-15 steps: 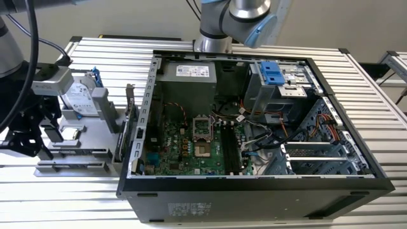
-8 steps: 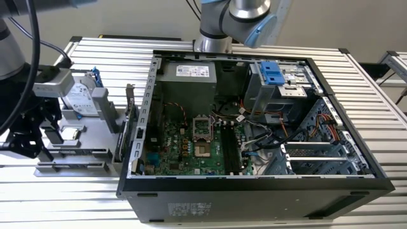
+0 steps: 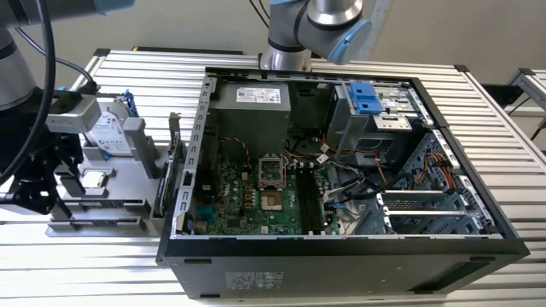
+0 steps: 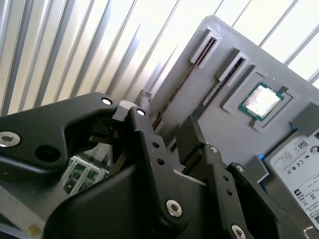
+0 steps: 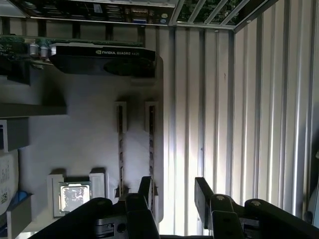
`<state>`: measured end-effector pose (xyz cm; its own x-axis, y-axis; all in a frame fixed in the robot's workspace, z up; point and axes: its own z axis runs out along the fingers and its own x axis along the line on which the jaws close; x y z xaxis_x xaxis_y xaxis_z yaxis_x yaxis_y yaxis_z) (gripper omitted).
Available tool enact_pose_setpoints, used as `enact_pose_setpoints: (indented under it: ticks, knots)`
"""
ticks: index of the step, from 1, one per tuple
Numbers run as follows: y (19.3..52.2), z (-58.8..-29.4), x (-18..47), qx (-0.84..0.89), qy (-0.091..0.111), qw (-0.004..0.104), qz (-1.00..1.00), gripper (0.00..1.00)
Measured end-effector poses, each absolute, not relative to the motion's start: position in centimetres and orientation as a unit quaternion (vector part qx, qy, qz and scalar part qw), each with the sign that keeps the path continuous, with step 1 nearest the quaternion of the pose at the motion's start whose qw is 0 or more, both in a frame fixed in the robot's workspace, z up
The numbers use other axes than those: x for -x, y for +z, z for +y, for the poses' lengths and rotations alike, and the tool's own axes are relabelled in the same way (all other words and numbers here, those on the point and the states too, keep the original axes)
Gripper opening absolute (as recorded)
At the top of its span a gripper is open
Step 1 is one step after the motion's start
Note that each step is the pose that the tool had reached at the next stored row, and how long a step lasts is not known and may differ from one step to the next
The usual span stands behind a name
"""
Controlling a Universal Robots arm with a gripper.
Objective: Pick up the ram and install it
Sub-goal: 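Pick up the ram and move it above insertion slot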
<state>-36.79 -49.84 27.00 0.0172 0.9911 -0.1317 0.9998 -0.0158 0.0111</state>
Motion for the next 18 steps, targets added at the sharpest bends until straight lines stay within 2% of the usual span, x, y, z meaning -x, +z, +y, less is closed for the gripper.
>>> enact_pose_setpoints:
  ticks: [18]
  knots:
    - [25.99,-49.82,36.78,-0.711,-0.052,0.058,0.699,1.00]
